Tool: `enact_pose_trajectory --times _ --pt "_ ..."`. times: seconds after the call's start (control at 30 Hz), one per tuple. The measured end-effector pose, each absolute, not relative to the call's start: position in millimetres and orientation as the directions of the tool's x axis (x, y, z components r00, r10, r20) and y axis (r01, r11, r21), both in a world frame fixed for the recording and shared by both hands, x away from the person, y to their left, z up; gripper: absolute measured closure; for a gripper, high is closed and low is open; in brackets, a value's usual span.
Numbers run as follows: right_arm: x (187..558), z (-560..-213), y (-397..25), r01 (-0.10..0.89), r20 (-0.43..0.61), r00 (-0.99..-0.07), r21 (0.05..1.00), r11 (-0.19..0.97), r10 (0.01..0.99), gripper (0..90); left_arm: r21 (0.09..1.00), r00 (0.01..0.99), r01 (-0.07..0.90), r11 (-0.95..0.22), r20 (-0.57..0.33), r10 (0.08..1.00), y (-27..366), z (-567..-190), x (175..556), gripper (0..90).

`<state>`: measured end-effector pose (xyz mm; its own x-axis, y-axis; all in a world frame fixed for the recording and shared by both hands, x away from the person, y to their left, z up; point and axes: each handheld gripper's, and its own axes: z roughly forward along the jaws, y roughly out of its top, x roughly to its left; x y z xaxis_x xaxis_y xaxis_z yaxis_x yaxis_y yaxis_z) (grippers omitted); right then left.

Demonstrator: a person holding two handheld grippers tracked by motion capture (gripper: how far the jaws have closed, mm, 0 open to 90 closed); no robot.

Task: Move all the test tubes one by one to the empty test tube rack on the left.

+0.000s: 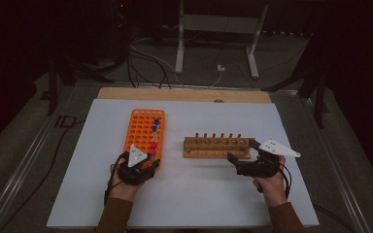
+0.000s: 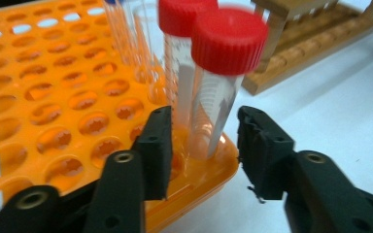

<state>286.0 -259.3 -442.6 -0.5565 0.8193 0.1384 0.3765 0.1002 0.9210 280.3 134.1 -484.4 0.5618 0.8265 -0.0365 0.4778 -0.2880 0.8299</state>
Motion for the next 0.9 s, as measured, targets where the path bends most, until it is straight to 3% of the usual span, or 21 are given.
enact_pose_trajectory --times 0.27,0.5,0.9 --pt "281.9 -442.0 -266.5 0.364 0.146 -0.549 0.928 0.077 0.823 0.1 0.895 0.569 0.400 -0.196 -0.075 0.819 150.7 -463.3 264.8 39.9" --pt "278.4 -443.4 -271.0 0.346 0.119 -0.537 0.934 0.089 0.835 0.1 0.940 0.504 0.326 -0.103 -0.081 0.860 181.7 -447.1 252.0 19.3" --pt "271.0 -449.8 -286.4 0.316 0.104 -0.519 0.946 0.077 0.848 0.1 0.951 0.410 0.305 -0.047 -0.086 0.908 215.2 -444.2 243.5 3.0"
